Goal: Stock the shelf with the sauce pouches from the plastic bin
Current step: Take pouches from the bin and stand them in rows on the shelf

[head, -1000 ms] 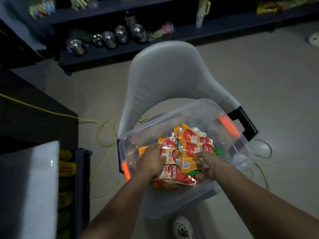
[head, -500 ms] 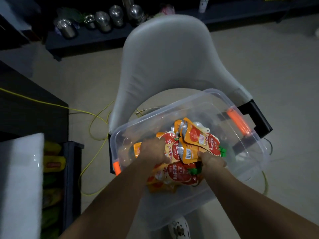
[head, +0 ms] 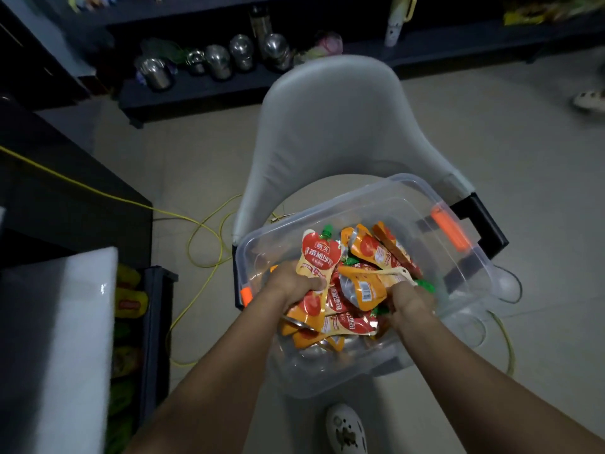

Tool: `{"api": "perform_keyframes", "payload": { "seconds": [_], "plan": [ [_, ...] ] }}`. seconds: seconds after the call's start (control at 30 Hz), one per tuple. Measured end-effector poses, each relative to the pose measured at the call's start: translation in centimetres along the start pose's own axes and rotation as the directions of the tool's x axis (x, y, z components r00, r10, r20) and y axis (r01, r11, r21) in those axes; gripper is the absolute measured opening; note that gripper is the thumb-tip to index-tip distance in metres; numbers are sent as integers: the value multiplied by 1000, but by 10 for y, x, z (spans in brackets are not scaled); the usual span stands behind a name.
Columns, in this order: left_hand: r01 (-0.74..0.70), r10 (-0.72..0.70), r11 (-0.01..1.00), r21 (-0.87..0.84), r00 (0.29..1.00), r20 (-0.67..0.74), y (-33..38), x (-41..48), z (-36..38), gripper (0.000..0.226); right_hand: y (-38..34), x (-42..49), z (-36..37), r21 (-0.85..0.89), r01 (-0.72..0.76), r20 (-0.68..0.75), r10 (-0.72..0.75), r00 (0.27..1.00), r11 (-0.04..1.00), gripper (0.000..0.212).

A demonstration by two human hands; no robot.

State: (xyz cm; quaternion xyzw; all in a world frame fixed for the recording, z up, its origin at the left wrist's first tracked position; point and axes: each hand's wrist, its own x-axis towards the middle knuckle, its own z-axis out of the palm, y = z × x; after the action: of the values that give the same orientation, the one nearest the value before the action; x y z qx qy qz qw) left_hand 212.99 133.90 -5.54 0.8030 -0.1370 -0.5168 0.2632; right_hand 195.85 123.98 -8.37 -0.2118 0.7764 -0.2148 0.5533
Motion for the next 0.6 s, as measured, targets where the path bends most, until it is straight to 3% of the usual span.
{"api": "perform_keyframes", "payload": {
  "seconds": [0.1, 0.2, 0.27, 0.33, 0.53, 0.6],
  "plan": [
    [-58, 50, 963, -265, 998, -36, 3, -36, -4, 19, -6, -32, -15, 1, 83, 182, -81, 980, 997, 52],
    [-65, 50, 851, -521, 998, -42, -5, -81, -13, 32, -13, -69, -34, 74, 79, 339, -99, 936, 994, 45],
    [-60, 53, 767, -639, 998, -30, -16, -115, -22, 29, -18, -101, -49, 101, 93, 453, -129, 882, 991, 44],
    [-74, 64, 728, -682, 997, -39, -28, -151, -32, 27, -19, -131, -64, 94, 151, 555, -177, 813, 984, 44],
    [-192, 87, 742, -643, 977, -192, -72, -258, -56, 30, -11, -221, -102, 55, 328, 736, -260, 625, 943, 46],
    [-185, 96, 702, -688, 981, -166, -82, -294, -57, 40, 1, -257, -112, 32, 395, 805, -259, 534, 918, 47]
  ]
}}
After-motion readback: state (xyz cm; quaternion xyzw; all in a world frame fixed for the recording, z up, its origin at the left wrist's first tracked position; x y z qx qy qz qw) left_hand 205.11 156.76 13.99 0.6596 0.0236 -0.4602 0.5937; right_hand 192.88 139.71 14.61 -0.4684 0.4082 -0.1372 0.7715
